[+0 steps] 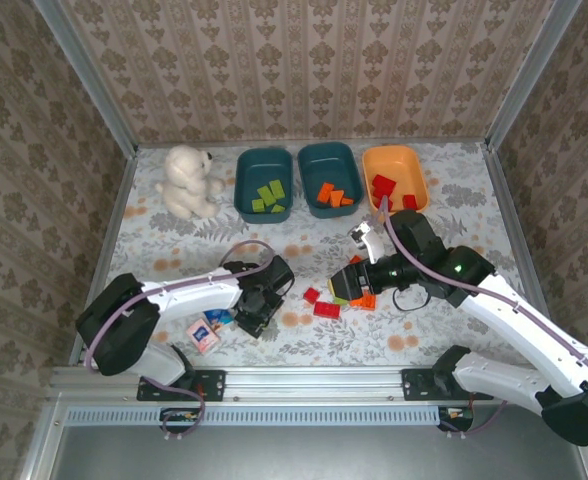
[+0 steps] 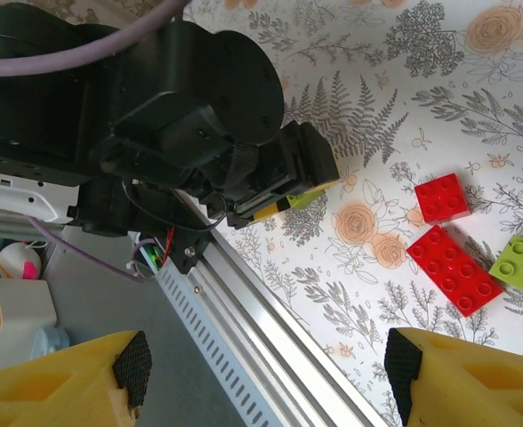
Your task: Sort the legos into containers by color
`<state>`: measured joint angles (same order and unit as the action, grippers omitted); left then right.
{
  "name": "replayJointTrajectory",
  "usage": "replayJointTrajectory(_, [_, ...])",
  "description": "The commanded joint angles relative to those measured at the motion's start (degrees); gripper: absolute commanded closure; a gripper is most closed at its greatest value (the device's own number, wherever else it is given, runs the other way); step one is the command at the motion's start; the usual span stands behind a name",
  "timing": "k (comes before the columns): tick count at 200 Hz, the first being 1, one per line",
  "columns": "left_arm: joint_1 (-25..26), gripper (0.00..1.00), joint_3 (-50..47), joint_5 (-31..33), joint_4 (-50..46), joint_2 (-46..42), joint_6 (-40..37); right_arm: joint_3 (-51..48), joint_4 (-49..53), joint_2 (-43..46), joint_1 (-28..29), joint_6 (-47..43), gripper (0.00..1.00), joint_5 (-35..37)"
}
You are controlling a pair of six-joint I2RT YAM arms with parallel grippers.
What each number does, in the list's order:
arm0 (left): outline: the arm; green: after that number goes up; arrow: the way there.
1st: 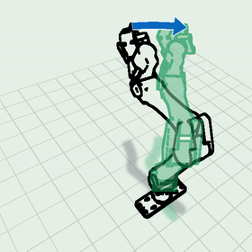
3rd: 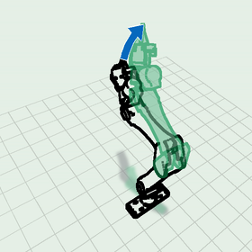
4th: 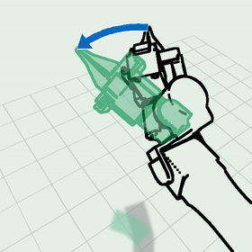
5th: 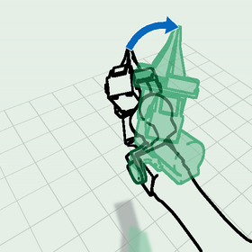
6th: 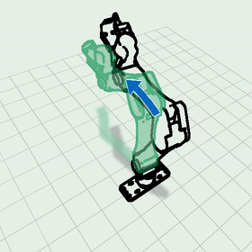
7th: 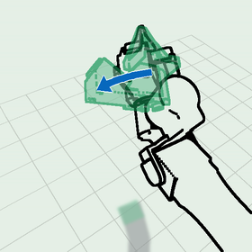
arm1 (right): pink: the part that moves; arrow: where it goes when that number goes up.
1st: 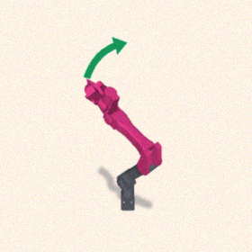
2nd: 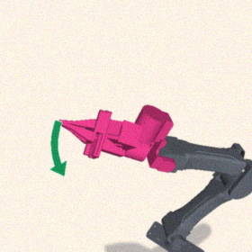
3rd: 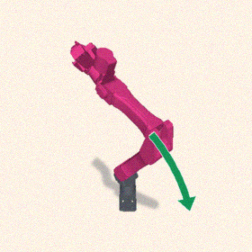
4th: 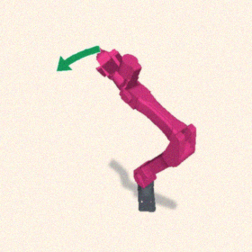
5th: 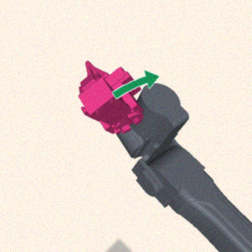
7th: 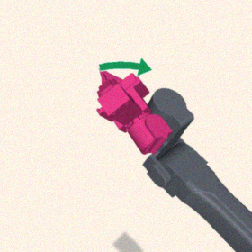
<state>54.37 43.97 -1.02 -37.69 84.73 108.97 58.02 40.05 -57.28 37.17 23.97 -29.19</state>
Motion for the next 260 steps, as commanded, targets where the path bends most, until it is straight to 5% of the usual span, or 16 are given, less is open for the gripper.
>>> replayJointTrajectory(1, [0.6, 0.41, 0.0, 0.7, -3.0, 0.1, 3.7, -0.1, 0.2, 1.0, 0.1, -0.5, 0.27, -1.2])
replayJointTrajectory(93, [-0.2, 0.76, 0.4, 3.8, -2.2, 0.1, -0.6, 0.8, 0.0, -0.1, -0.3, -0.4, 0.27, -0.3])
replayJointTrajectory(137, [-9.7, 0.78, 19.8, 9.7, -12.7, -1.0, -23.7, 5.1, 0.0, -0.1, -3.2, 1.1, 0.27, 2.2])
replayJointTrajectory(198, [-25.9, 0.8, 51.9, 4.7, -10.7, 19.6, -59.3, 12.8, -4.2, -10.3, -8.1, 6.0, 0.26, 5.7])
replayJointTrajectory(260, [-28.7, 0.81, 74.6, -1.3, -15.7, 41.1, -69.5, 20.3, -4.0, -19.1, -9.7, 7.2, 0.27, 6.8])
